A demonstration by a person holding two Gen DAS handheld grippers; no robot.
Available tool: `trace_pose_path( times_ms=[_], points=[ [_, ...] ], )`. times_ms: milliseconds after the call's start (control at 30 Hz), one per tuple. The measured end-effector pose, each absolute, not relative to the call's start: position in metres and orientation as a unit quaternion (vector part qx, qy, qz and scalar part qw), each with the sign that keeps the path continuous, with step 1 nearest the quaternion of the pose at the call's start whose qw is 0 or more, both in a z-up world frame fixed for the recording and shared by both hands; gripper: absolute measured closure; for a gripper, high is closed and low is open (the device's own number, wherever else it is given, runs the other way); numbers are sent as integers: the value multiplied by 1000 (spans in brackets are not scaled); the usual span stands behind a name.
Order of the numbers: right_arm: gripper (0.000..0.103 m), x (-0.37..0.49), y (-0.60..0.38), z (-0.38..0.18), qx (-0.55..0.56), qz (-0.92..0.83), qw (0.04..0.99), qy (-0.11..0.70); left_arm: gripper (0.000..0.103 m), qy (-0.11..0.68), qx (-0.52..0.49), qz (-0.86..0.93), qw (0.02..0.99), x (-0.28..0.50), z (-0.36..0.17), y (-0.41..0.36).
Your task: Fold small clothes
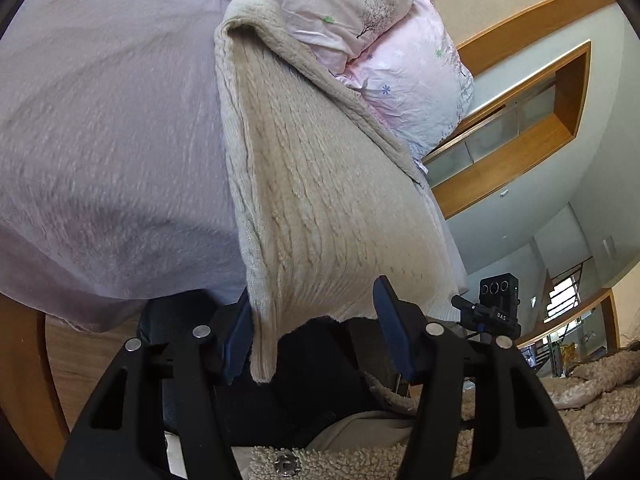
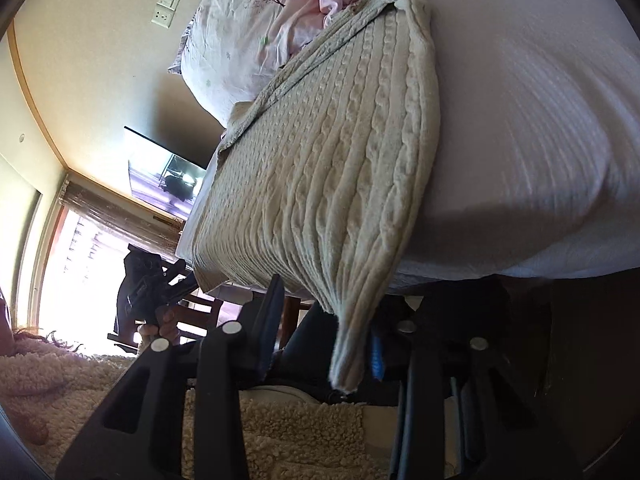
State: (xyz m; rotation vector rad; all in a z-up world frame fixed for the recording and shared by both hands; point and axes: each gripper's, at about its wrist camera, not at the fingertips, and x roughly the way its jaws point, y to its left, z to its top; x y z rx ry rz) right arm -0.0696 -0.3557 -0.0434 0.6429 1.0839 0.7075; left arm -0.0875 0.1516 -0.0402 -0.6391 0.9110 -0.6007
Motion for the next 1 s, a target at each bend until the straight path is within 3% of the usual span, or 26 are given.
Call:
trace_pose_path(
  times_ms=[33,67,133,300,500,633,800,833,900,933,967,1000],
  points=[
    [96,-71,-352,-42,286,331,751,494,53,430,-300,-281,803,-86,-43,149],
    [96,-73,-351,-38,280,340,755,487,74,435,-302,-288,798,-85,-43,147],
    [96,-73,-348,-17,270,362,768,454,94,434,-303,-297,795,-83,-35,146],
    [96,-25,-358,59,253,382,820,344,96,371,-323,-328,806,-45,21,155],
    [96,100,-360,104,289,333,858,264,96,296,-324,-253,862,73,74,177],
    [96,204,-359,75,338,261,856,292,96,318,-314,-171,878,170,62,177],
    [94,264,-346,2,373,168,831,378,96,373,-315,-120,864,231,20,165],
    [90,266,-346,-5,375,157,829,384,96,375,-325,-118,860,233,16,166],
    [58,265,-347,-9,381,133,830,385,96,380,-330,-119,856,230,12,172],
    [28,262,-349,-7,382,121,834,380,88,385,-329,-121,854,228,14,174],
    [13,258,-353,-2,384,107,842,363,69,390,-332,-130,849,225,16,177],
    [9,249,-359,4,390,99,852,335,52,389,-334,-134,848,220,19,180]
  ],
)
